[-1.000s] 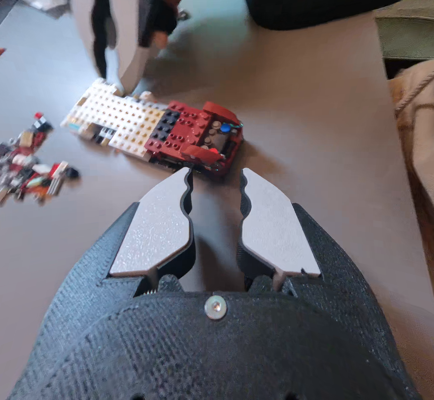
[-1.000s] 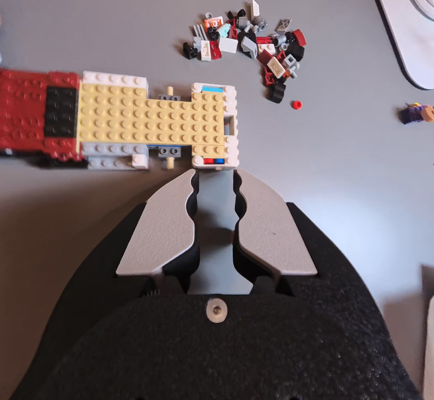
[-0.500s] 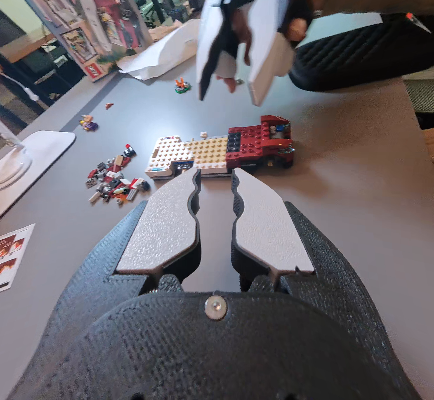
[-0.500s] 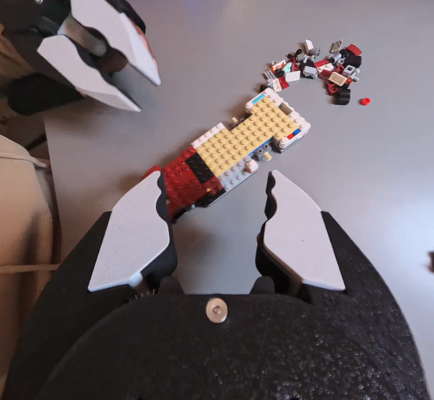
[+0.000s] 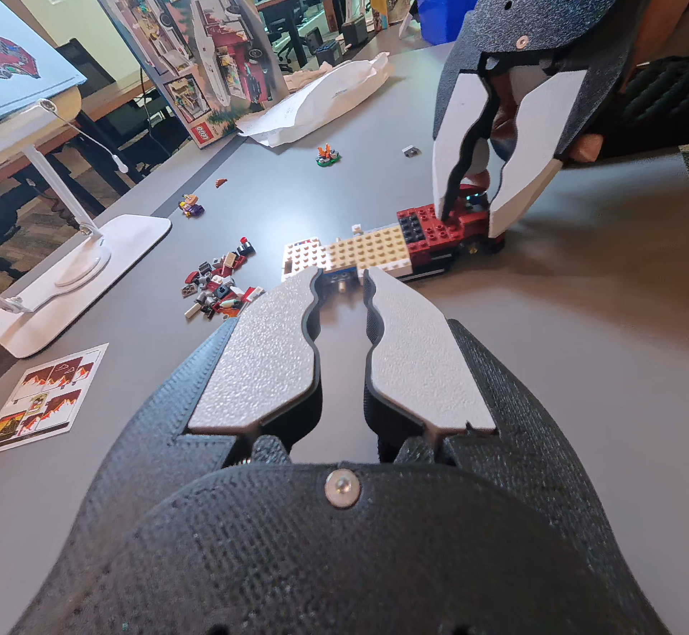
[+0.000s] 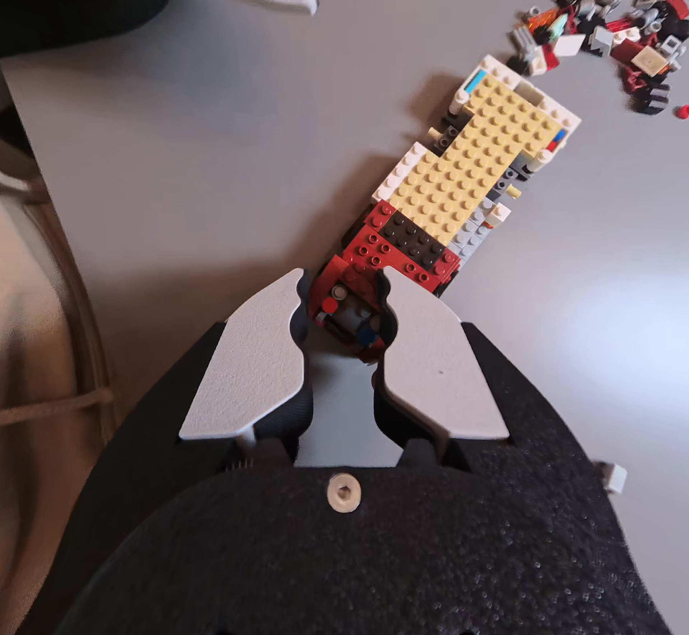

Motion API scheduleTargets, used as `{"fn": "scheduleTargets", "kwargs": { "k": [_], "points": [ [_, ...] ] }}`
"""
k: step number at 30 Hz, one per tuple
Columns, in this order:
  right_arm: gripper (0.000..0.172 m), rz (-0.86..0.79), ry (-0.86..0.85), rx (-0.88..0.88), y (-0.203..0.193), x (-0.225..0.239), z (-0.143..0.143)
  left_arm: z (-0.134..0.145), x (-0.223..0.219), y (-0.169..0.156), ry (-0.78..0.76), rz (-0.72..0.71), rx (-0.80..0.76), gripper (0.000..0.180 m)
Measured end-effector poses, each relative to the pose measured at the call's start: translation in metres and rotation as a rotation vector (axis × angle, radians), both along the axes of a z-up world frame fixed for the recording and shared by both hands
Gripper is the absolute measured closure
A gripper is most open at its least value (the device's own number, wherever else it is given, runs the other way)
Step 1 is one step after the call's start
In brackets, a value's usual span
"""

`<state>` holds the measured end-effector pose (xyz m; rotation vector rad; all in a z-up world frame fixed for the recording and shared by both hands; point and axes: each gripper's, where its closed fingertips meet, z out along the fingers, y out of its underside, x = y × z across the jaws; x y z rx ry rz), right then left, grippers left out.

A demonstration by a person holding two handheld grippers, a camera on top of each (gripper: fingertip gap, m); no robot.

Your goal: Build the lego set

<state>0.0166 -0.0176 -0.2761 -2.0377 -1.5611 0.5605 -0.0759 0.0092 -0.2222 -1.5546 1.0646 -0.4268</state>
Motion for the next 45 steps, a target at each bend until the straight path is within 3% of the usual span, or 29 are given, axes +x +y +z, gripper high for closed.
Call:
{"fn": "scheduleTargets", "kwargs": {
  "k": [3, 7, 10, 12, 14, 19, 24, 28, 30, 33, 36, 39, 42, 45],
  "points": [
    [0.136, 0.030, -0.026, -0.050, -0.013, 0.016, 0.001, 0.002, -0.001, 0.001, -0.004, 0.007, 0.009, 0.160],
    [0.099, -0.080, -0.058, 0.020, -0.007, 0.036, 0.008, 0.002, -0.001, 0.001, -0.001, 0.013, 0.014, 0.160],
    [0.084, -0.175, -0.066, 0.053, 0.001, 0.037, 0.005, -0.001, -0.002, 0.004, 0.008, 0.022, 0.009, 0.160],
    [0.089, -0.203, -0.094, 0.049, 0.007, 0.036, -0.009, -0.001, -0.002, 0.005, 0.000, 0.025, 0.003, 0.160],
    [0.107, -0.158, -0.081, -0.001, 0.004, 0.033, -0.016, -0.002, -0.004, 0.006, -0.002, 0.034, -0.002, 0.160],
    [0.108, 0.144, -0.095, 0.011, -0.002, 0.045, -0.016, 0.003, -0.011, 0.010, -0.021, 0.047, 0.001, 0.158],
    [0.108, 0.152, -0.050, 0.013, 0.019, 0.007, -0.015, 0.007, -0.021, 0.020, -0.068, 0.106, -0.009, 0.157],
    [0.108, 0.194, -0.030, 0.038, 0.029, -0.005, -0.012, 0.018, -0.033, 0.026, -0.126, 0.176, 0.017, 0.170],
    [0.101, 0.197, 0.051, 0.033, 0.031, -0.009, 0.004, 0.025, -0.040, 0.030, -0.158, 0.216, 0.035, 0.175],
    [0.099, 0.124, 0.283, 0.143, 0.059, -0.020, 0.054, 0.034, -0.056, 0.039, -0.208, 0.300, 0.054, 0.180],
    [0.114, -0.018, 0.505, 0.343, 0.112, -0.029, 0.116, 0.036, -0.066, 0.045, -0.228, 0.348, 0.058, 0.180],
    [0.146, -0.150, 0.684, 0.500, 0.170, -0.036, 0.168, 0.032, -0.069, 0.048, -0.223, 0.373, 0.048, 0.180],
    [0.166, -0.262, 0.823, 0.555, 0.227, -0.051, 0.203, 0.036, -0.069, 0.047, -0.237, 0.386, 0.083, 0.180],
    [0.171, -0.339, 0.914, 0.601, 0.278, -0.072, 0.228, 0.036, -0.068, 0.047, -0.207, 0.400, 0.124, 0.180]
  ]
}}
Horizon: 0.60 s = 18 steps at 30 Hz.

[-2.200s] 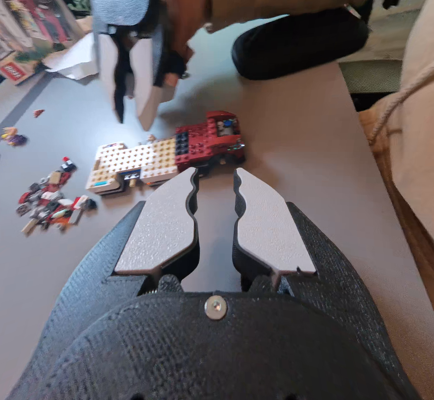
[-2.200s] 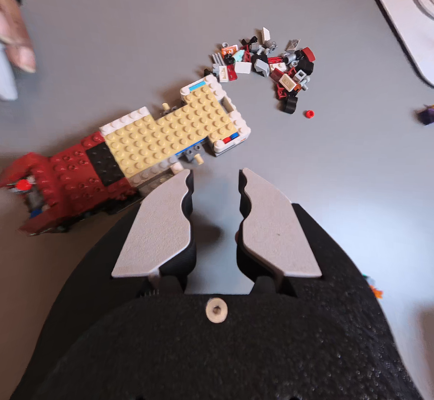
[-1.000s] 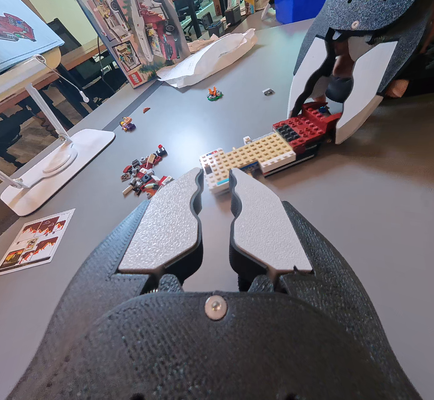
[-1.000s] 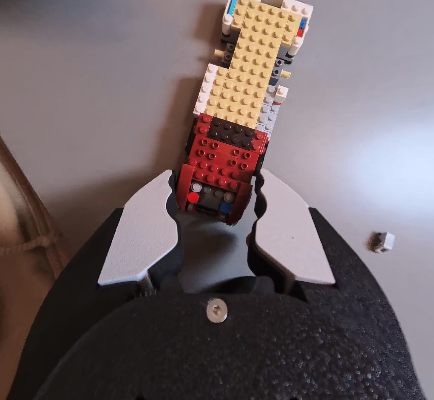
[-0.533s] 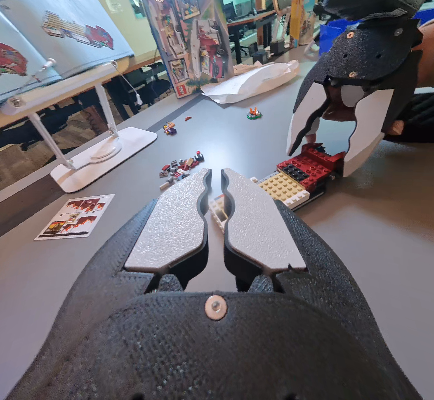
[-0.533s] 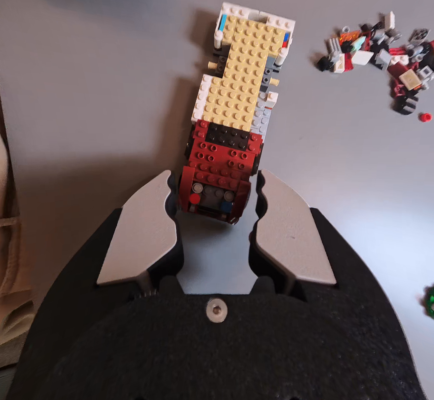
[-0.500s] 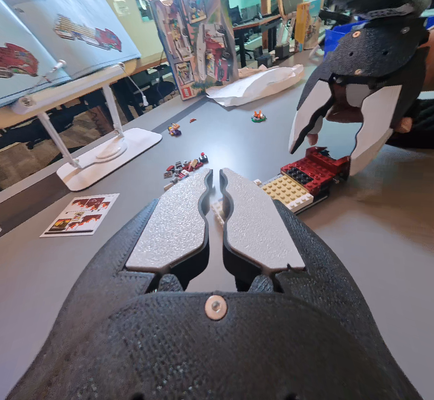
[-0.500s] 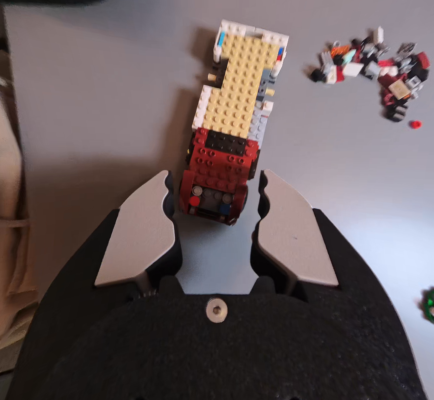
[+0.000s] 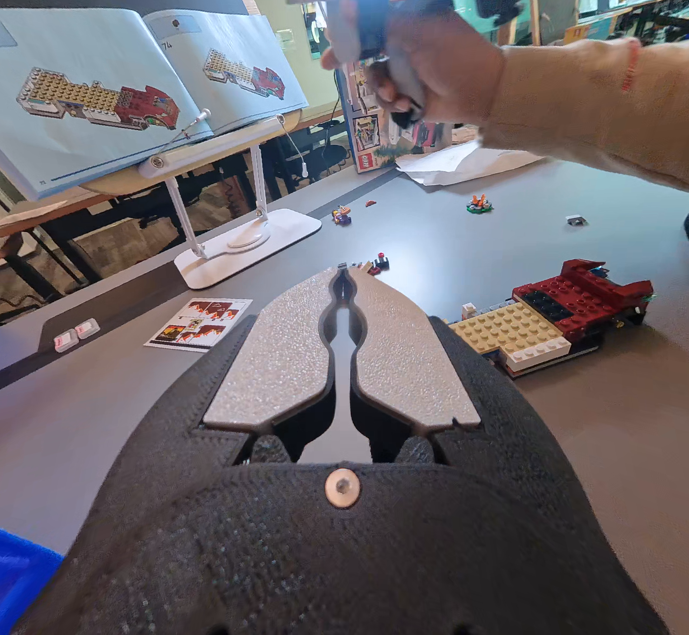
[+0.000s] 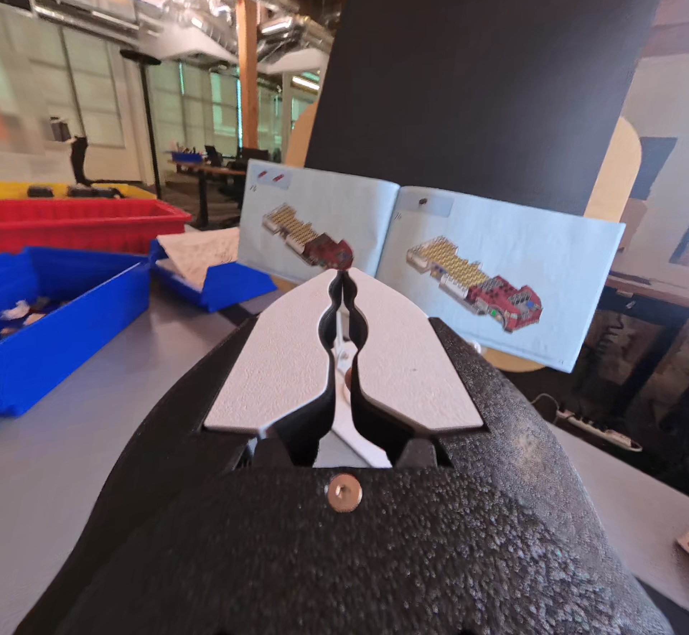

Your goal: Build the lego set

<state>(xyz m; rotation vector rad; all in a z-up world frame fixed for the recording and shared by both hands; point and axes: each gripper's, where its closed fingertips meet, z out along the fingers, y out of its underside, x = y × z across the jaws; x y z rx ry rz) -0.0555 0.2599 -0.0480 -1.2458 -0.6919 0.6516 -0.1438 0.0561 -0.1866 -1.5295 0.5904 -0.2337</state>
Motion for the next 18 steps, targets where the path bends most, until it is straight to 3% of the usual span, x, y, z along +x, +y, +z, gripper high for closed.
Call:
{"fn": "scheduleTargets", "kwargs": {
  "k": [3, 8, 18],
  "points": [
    [0.171, -0.075, 0.028, 0.048, 0.045, -0.022, 0.017, -0.002, 0.000, 0.001, 0.055, 0.016, 0.024, 0.180],
    [0.171, -0.122, 0.013, 0.022, 0.099, -0.051, 0.022, -0.004, -0.003, 0.003, 0.054, 0.020, 0.023, 0.180],
    [0.169, -0.110, 0.021, 0.006, 0.120, -0.063, 0.023, -0.003, -0.011, 0.007, 0.019, 0.031, 0.007, 0.180]
  ]
}}
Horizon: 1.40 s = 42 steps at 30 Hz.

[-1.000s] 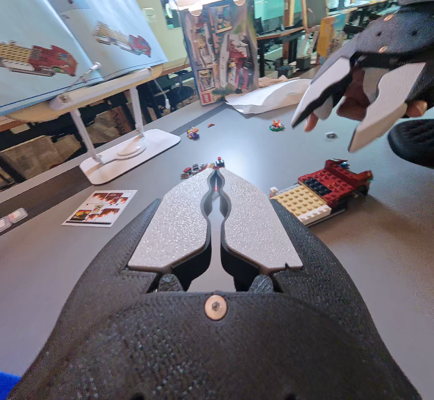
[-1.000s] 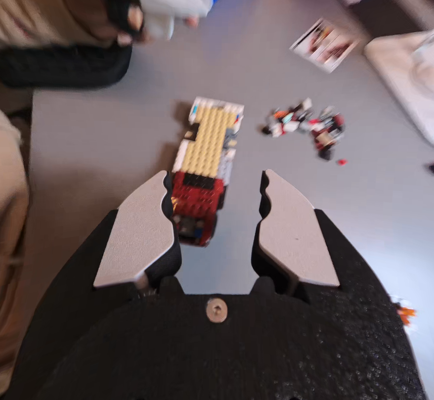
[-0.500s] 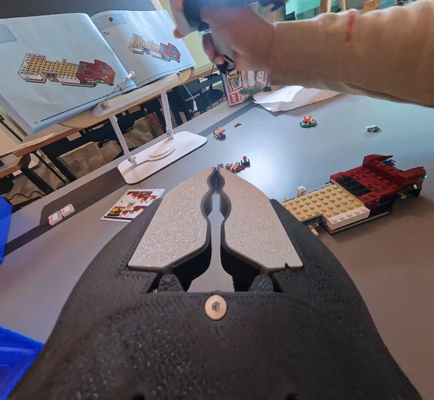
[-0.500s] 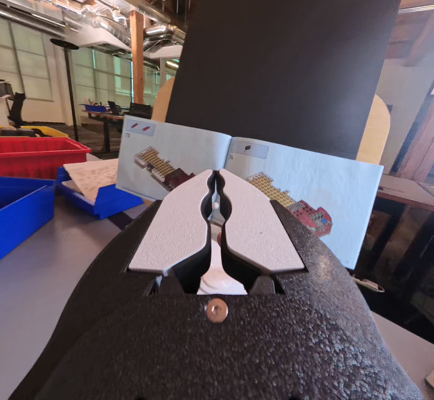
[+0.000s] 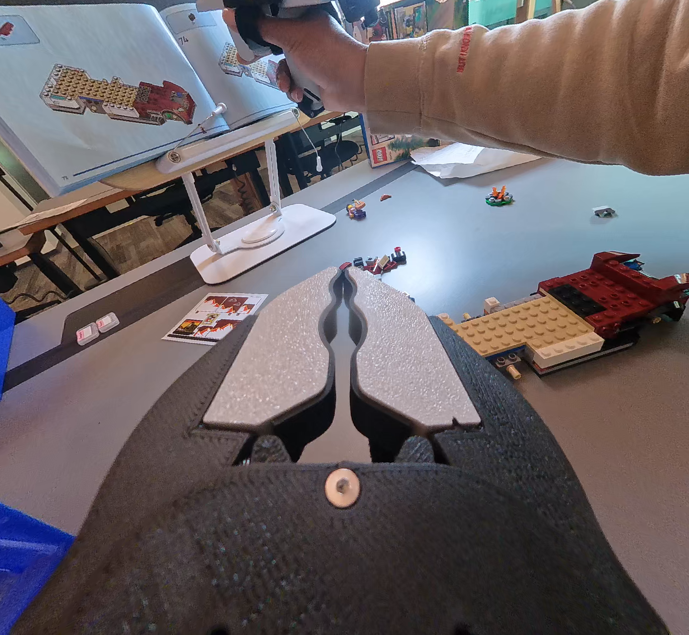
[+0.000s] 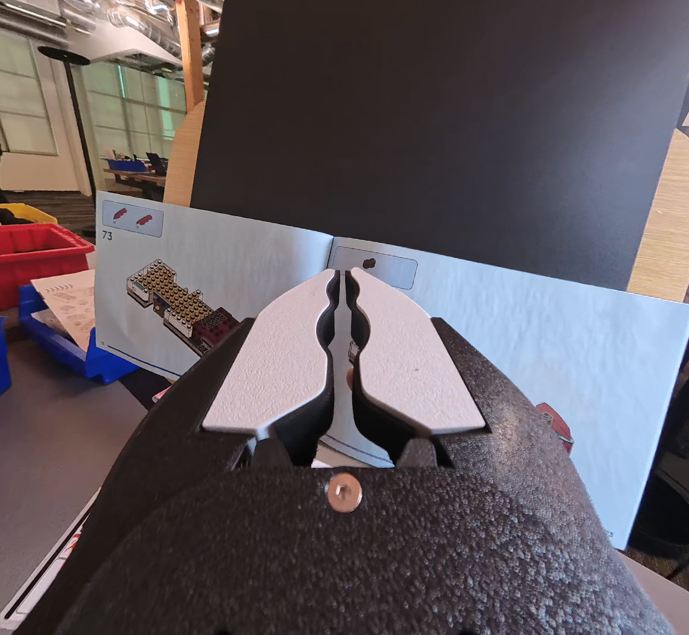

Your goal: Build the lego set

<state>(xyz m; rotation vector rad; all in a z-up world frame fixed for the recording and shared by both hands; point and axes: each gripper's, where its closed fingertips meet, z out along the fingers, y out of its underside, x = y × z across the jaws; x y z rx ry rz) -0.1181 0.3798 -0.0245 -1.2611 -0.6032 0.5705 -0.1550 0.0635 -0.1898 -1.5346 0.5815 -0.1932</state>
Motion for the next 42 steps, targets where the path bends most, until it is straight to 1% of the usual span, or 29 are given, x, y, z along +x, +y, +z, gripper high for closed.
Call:
{"fn": "scheduleTargets", "kwargs": {
  "k": [3, 5, 6, 8, 9, 10, 12, 15, 16, 18, 21, 28, 30, 32, 35, 37, 39, 42],
  "points": [
    [0.168, 0.038, -0.023, -0.012, -0.008, 0.001, -0.007, 0.000, -0.001, 0.001, -0.001, 0.003, -0.004, 0.180],
    [0.168, 0.108, -0.089, -0.022, -0.026, 0.001, -0.021, 0.000, -0.002, 0.001, 0.002, 0.005, -0.004, 0.180],
    [0.168, 0.166, -0.145, -0.029, -0.040, 0.001, -0.032, 0.000, -0.002, 0.001, 0.003, 0.007, -0.002, 0.180],
    [0.168, 0.281, -0.287, -0.064, -0.073, 0.007, -0.066, 0.001, -0.003, 0.000, 0.003, 0.007, 0.001, 0.180],
    [0.168, 0.352, -0.377, -0.098, -0.093, 0.013, -0.088, 0.002, -0.003, 0.000, 0.001, 0.006, 0.002, 0.180],
    [0.167, 0.422, -0.470, -0.155, -0.112, 0.022, -0.113, 0.002, -0.003, -0.001, 0.000, 0.004, 0.004, 0.180],
    [0.159, 0.523, -0.630, -0.292, -0.148, 0.045, -0.162, 0.002, -0.002, -0.001, -0.002, -0.005, -0.002, 0.180],
    [0.154, 0.555, -0.820, -0.394, -0.182, 0.077, -0.221, -0.002, 0.002, -0.002, 0.005, -0.022, -0.014, 0.180],
    [0.152, 0.556, -0.860, -0.420, -0.189, 0.083, -0.235, -0.003, 0.004, -0.002, 0.010, -0.029, -0.020, 0.180],
    [0.149, 0.552, -0.881, -0.472, -0.196, 0.087, -0.253, -0.007, 0.006, -0.001, 0.023, -0.035, -0.027, 0.180],
    [0.147, 0.531, -0.910, -0.535, -0.193, 0.086, -0.268, -0.011, 0.007, 0.000, 0.039, -0.032, -0.037, 0.180],
    [0.147, 0.529, -0.965, -0.592, -0.191, 0.078, -0.272, -0.013, 0.003, 0.002, 0.038, -0.019, -0.049, 0.180],
    [0.152, 0.516, -0.992, -0.594, -0.189, 0.078, -0.274, -0.013, 0.004, 0.002, 0.042, -0.021, -0.050, 0.180],
    [0.159, 0.511, -1.018, -0.584, -0.188, 0.078, -0.275, -0.013, 0.004, 0.001, 0.044, -0.023, -0.050, 0.180],
    [0.160, 0.522, -1.019, -0.576, -0.190, 0.080, -0.274, -0.013, 0.004, 0.001, 0.042, -0.026, -0.050, 0.180],
    [0.160, 0.568, -1.006, -0.578, -0.200, 0.082, -0.270, -0.013, 0.004, 0.001, 0.041, -0.029, -0.052, 0.180],
    [0.160, 0.669, -1.009, -0.568, -0.223, 0.084, -0.263, -0.013, 0.005, 0.000, 0.042, -0.033, -0.051, 0.180],
    [0.160, 0.804, -1.081, -0.490, -0.262, 0.088, -0.260, -0.014, 0.007, 0.000, 0.048, -0.040, -0.056, 0.180]
  ]
}}
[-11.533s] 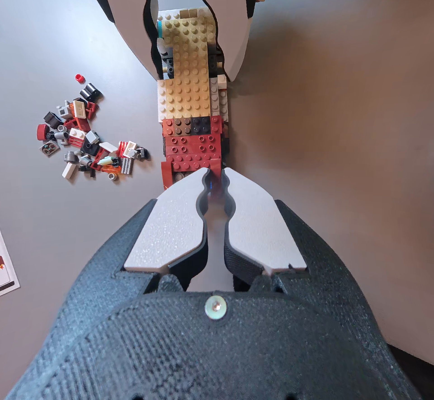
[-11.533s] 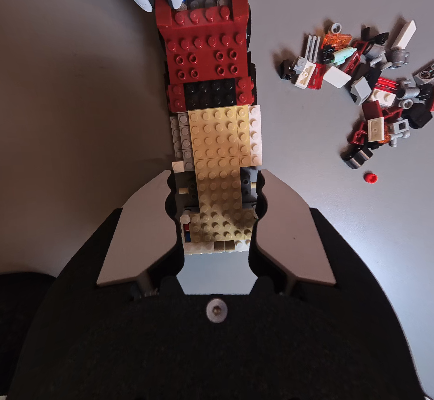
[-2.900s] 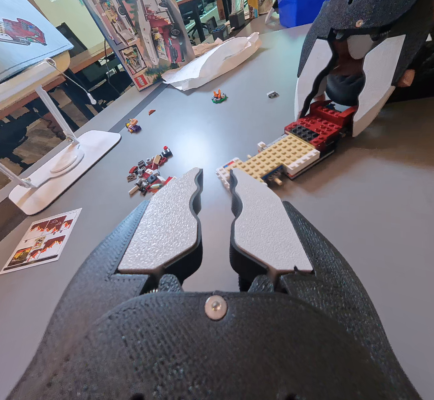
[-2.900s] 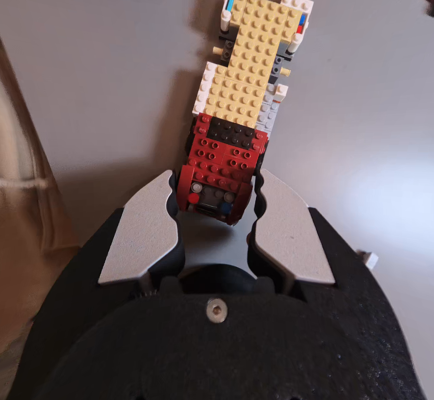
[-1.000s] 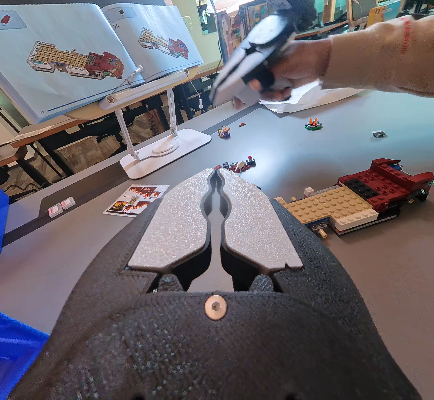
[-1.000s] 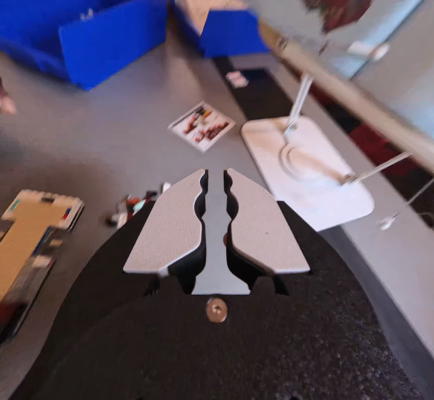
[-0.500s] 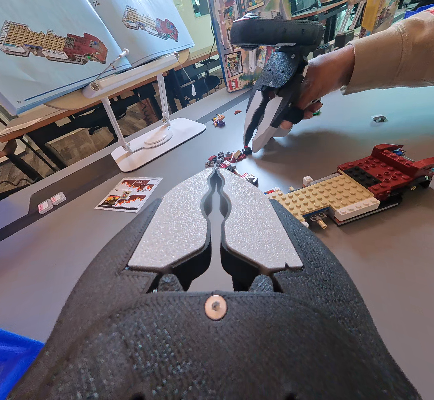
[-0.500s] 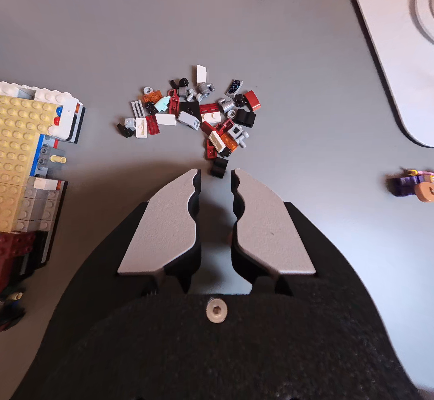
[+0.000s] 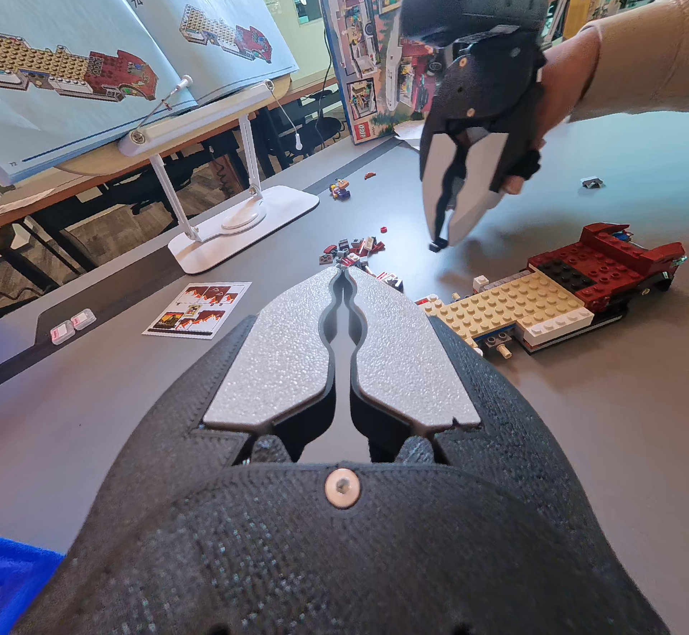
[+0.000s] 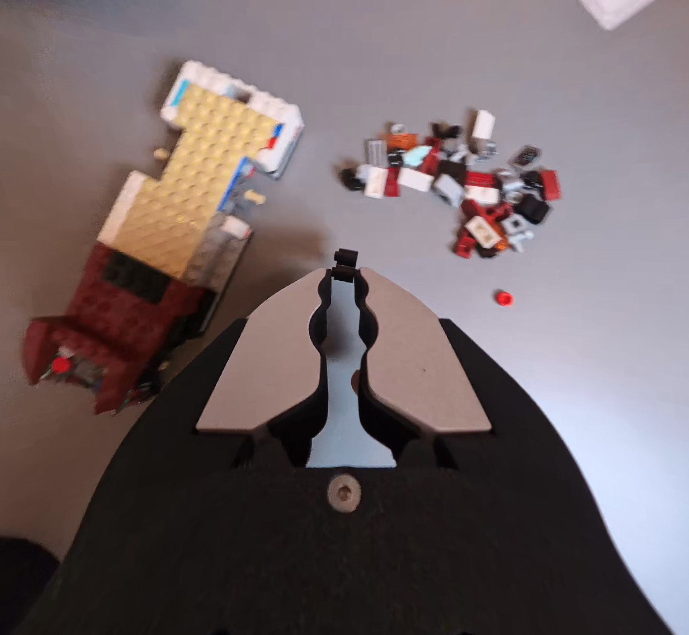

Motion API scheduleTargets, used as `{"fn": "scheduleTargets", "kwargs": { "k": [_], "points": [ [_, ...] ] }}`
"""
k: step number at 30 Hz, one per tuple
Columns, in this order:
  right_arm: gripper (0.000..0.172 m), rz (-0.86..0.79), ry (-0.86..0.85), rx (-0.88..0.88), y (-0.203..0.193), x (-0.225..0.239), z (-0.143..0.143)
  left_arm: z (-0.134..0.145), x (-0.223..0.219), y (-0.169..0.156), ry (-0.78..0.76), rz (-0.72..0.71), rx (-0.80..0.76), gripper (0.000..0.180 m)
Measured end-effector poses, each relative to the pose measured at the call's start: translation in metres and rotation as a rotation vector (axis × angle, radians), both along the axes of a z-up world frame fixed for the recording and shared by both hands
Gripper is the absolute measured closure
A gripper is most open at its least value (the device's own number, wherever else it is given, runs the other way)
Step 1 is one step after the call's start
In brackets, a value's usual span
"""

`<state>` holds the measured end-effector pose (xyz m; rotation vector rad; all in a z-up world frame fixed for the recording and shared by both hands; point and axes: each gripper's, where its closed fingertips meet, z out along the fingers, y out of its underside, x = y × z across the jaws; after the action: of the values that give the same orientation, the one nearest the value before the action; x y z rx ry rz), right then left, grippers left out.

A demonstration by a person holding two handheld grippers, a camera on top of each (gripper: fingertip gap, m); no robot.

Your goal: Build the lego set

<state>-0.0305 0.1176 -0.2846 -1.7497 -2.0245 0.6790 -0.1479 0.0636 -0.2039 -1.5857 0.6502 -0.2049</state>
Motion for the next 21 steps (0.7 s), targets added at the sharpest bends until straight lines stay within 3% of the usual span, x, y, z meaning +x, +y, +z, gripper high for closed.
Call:
{"fn": "scheduleTargets", "kwargs": {
  "k": [3, 7, 10, 14, 21],
  "points": [
    [0.160, 0.098, -0.071, 0.038, -0.025, 0.008, -0.010, 0.000, 0.001, 0.000, 0.006, -0.001, 0.001, 0.180],
    [0.158, 0.120, -0.109, 0.087, -0.030, 0.013, -0.017, -0.001, 0.001, -0.001, 0.013, 0.003, 0.005, 0.180],
    [0.145, 0.096, -0.073, 0.080, -0.026, 0.011, -0.008, 0.000, 0.001, -0.001, 0.015, 0.005, 0.008, 0.180],
    [0.141, -0.040, 0.182, 0.112, 0.006, -0.002, 0.041, 0.000, 0.000, 0.000, 0.012, 0.008, 0.011, 0.180],
    [0.145, -0.463, 0.729, 0.390, 0.132, -0.010, 0.162, -0.007, -0.002, 0.005, 0.017, 0.020, -0.013, 0.180]
  ]
}}
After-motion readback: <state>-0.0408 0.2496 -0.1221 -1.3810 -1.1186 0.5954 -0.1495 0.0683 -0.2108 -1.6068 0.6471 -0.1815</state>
